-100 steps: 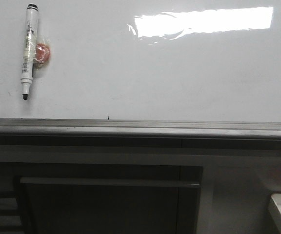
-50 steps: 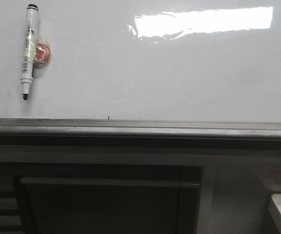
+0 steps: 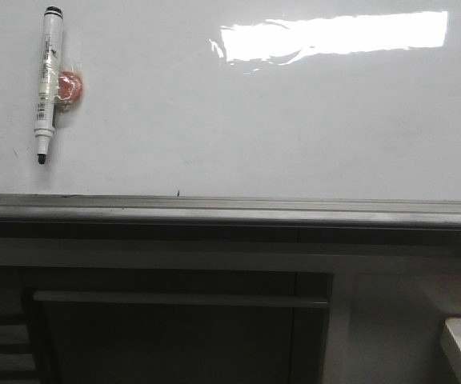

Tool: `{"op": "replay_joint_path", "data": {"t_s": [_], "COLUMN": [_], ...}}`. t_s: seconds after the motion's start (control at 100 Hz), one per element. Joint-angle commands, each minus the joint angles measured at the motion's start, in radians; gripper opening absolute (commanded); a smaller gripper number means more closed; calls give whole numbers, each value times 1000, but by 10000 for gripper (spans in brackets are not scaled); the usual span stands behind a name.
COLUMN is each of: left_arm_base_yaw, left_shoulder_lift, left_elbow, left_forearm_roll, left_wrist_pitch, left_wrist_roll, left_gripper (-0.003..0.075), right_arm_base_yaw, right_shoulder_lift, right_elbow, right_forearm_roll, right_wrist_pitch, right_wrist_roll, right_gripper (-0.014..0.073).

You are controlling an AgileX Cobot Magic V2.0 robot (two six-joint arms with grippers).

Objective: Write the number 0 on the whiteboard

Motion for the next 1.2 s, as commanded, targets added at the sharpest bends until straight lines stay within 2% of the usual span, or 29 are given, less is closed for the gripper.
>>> {"op": "replay_joint_path", "data": {"t_s": [0.0, 0.37, 0.53, 0.64, 0.72, 0.78, 0.9, 1.01, 1.1, 1.19], "left_arm_base_yaw": [2, 4, 4, 4, 4, 4, 4, 4, 2, -5], "left_shoulder_lift": [-27, -27, -27, -27, -14, 10, 93, 211, 291, 336], "left_elbow": [12, 12, 12, 6, -25, -62, -218, -377, -470, -518], "left_forearm_roll": [-11, -13, -20, -53, -92, -92, -71, 33, 51, 36], "left_wrist_pitch": [-179, -211, -207, -179, -82, -5, 145, 338, 409, 390], "left_wrist_roll": [1, 1, 1, 1, 1, 1, 3, 11, 11, 11], "left_gripper": [-20, -20, -20, -21, -21, -21, -21, -20, -20, -20], "right_arm_base_yaw": [0, 0, 0, 0, 0, 0, 0, 0, 0, 0], "right_shoulder_lift": [-17, -17, -17, -17, -13, 3, 68, 164, 233, 267], "right_elbow": [22, 22, 21, -17, -73, -123, -241, -344, -401, -430], "right_forearm_roll": [-4, -3, 28, 106, 141, 148, 148, 148, 164, 202], "right_wrist_pitch": [-208, -445, -429, -296, -107, -36, 161, 350, 420, 424], "right_wrist_roll": [0, 0, 0, 13, 13, 13, 13, 13, 13, 13], "right_gripper": [-67, -67, -67, -67, -67, -66, -66, -66, -67, -67]}}
